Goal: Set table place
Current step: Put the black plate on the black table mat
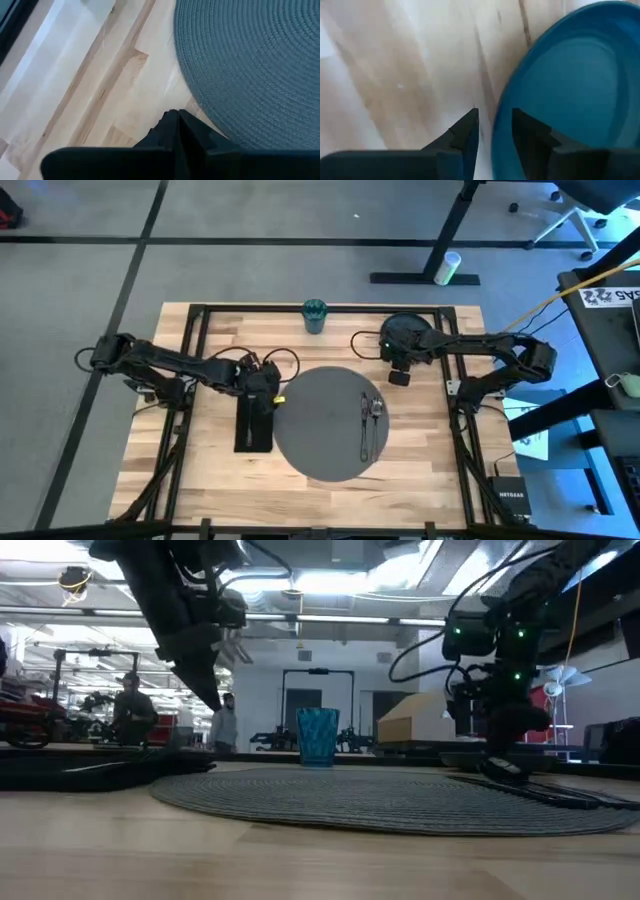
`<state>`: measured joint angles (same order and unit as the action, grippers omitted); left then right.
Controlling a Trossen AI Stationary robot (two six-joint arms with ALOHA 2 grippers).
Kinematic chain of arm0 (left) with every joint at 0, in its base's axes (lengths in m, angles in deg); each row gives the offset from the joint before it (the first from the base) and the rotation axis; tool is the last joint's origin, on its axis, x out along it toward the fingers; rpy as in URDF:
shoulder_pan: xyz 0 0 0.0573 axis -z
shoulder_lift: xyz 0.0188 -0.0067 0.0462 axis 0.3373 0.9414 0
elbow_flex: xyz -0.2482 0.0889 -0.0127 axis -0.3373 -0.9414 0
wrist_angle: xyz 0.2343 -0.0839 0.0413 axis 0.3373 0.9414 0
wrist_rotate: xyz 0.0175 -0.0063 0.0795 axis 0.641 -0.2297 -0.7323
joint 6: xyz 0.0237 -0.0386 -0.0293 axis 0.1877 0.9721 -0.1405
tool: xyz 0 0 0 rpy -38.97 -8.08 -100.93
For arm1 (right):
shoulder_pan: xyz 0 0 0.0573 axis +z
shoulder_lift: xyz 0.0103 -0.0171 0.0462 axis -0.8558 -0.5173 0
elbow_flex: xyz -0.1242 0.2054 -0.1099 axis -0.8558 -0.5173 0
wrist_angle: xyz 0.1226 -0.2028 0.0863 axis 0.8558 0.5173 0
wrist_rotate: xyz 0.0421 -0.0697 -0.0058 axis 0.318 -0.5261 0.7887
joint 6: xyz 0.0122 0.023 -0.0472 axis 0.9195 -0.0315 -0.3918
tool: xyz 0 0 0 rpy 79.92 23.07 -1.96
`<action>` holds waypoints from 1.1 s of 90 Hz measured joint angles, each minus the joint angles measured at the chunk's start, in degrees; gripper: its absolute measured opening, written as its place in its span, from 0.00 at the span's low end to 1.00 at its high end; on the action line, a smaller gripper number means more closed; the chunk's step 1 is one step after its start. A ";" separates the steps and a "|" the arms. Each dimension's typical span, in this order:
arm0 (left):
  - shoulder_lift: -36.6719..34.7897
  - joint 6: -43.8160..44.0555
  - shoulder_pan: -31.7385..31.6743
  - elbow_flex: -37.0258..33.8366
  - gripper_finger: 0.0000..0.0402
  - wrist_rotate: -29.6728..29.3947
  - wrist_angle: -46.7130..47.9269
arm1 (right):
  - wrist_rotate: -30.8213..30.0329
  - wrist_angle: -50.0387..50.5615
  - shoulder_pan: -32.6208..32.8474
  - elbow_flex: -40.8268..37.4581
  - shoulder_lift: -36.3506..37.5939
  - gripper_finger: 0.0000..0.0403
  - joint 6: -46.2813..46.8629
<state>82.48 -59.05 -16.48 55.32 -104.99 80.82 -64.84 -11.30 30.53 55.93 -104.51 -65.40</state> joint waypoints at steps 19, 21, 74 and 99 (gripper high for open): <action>0.00 -0.08 0.02 0.00 0.00 0.00 0.05 | -2.10 -1.29 0.00 -1.58 -0.02 0.25 -1.24; 0.00 -0.08 0.02 0.00 0.00 0.00 0.06 | -2.10 -1.64 0.00 -1.79 -0.02 0.24 -1.70; 0.00 -0.11 0.00 0.00 0.00 0.00 0.06 | -1.83 -3.05 1.06 -3.07 -0.02 0.01 -4.60; 0.00 1.04 0.00 0.00 0.00 -0.19 0.00 | 0.69 -2.67 7.88 -0.03 2.23 0.00 -1.89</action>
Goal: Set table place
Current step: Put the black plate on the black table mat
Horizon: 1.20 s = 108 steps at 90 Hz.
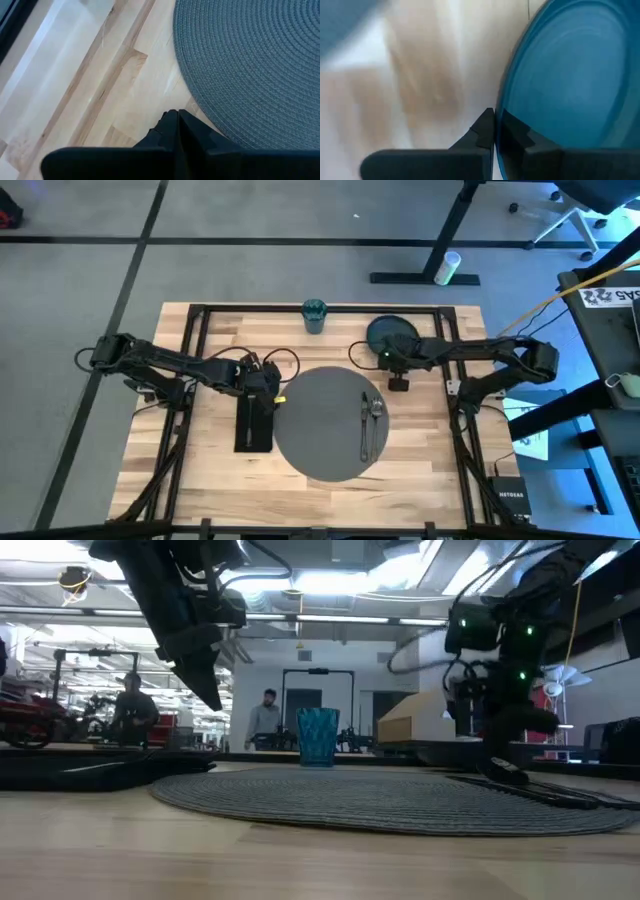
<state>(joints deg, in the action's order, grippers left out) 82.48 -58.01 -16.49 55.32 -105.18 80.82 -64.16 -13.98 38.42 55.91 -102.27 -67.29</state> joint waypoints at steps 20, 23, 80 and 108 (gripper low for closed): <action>0.00 0.83 0.00 0.00 0.00 -0.14 0.01 | 1.93 -0.09 7.09 5.87 1.30 0.00 0.27; 0.00 0.84 0.00 0.00 0.00 -0.24 -0.01 | 2.83 -0.17 8.22 6.68 1.32 0.00 0.34; 0.00 1.11 -3.82 0.00 0.00 -0.71 -0.05 | 6.42 -0.01 28.00 18.97 -8.56 0.00 5.13; 0.00 -1.36 -9.40 0.00 0.00 -2.96 -0.07 | 10.48 1.66 33.27 26.53 -15.85 0.00 6.44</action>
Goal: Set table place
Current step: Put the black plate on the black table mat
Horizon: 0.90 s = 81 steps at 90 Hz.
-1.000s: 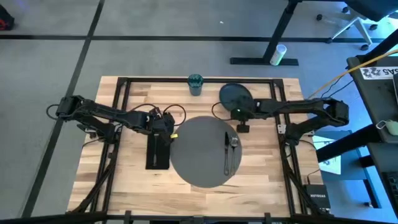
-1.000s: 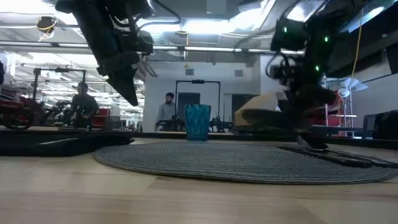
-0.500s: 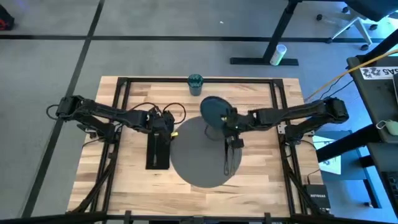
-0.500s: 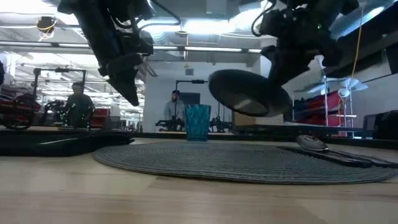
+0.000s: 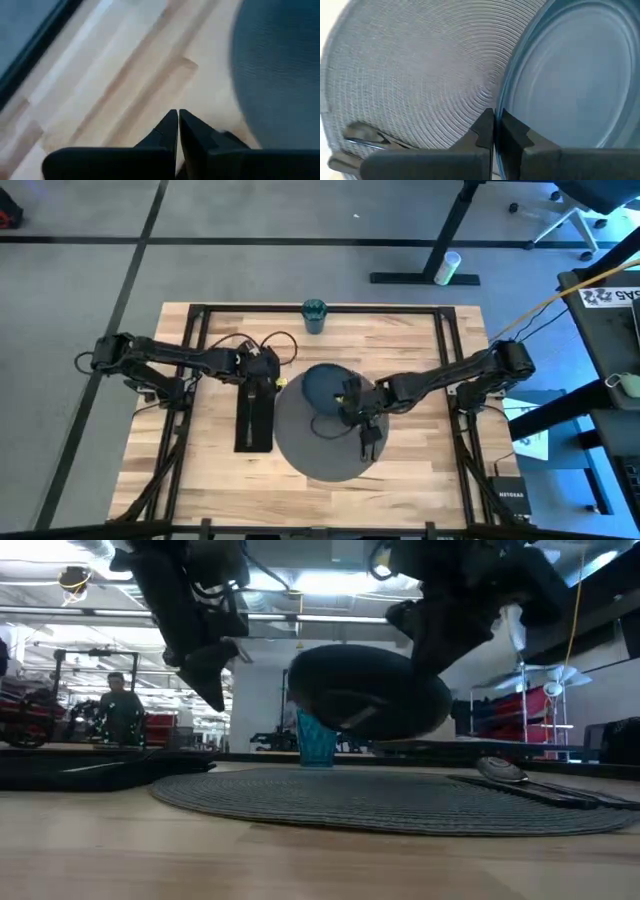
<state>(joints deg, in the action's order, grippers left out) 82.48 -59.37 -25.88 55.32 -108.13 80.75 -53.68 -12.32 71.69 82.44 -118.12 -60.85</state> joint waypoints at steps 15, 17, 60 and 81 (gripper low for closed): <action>0.00 -0.24 -4.48 0.00 0.00 0.00 -0.06 | 1.74 0.11 1.70 1.59 -3.80 0.00 2.44; 0.00 -0.21 -5.05 0.00 0.00 -0.02 -0.08 | 1.78 0.11 1.87 1.73 -4.37 0.00 2.72; 0.00 -0.65 -11.42 0.00 0.00 0.20 -4.30 | 3.80 -2.45 2.23 2.06 -6.95 0.00 8.72; 0.00 -1.36 -13.40 0.00 0.00 0.87 -4.14 | 5.88 -6.62 2.63 2.06 -7.37 0.00 8.90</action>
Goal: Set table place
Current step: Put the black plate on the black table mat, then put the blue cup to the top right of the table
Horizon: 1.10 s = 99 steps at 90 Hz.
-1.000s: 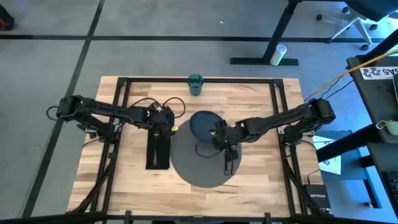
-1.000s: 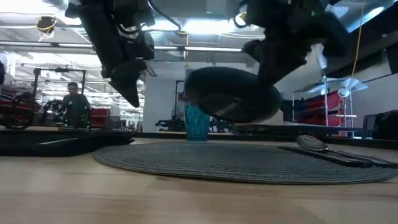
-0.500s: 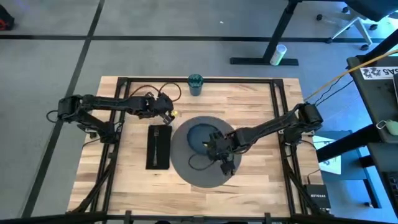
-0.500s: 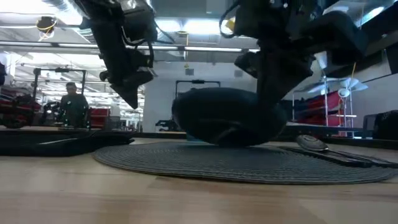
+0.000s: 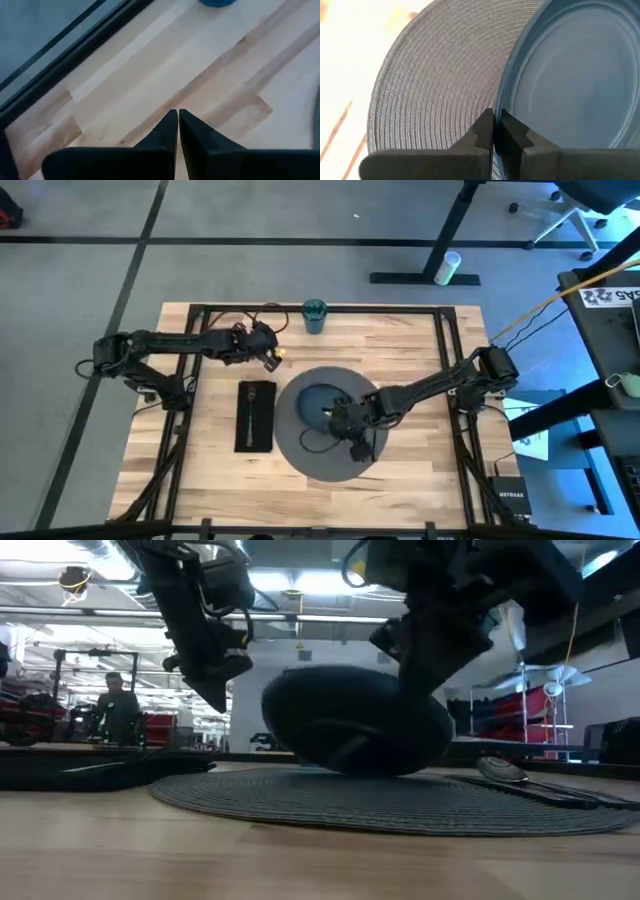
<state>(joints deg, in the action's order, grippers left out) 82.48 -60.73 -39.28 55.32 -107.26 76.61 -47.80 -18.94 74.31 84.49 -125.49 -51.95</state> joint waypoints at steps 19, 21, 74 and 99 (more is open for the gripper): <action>0.00 -0.14 -0.02 0.00 0.00 0.47 -0.07 | 0.05 0.03 0.00 -0.02 -0.29 0.00 0.42; 0.00 -0.13 -0.04 0.00 0.00 0.46 -0.06 | 0.09 -0.08 0.00 -0.02 -0.49 0.00 0.42; 0.00 0.00 -0.04 -0.02 0.00 0.44 0.04 | 4.70 -1.04 -0.02 -0.11 -4.37 0.15 0.10; 0.00 -2.26 0.37 -0.02 0.00 1.59 0.01 | 6.14 0.26 -0.11 -0.11 -2.37 0.16 -3.76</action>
<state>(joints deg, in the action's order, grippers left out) 82.48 -62.99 -38.91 55.30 -105.67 76.63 -41.66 -18.68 74.20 84.38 -127.87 -55.71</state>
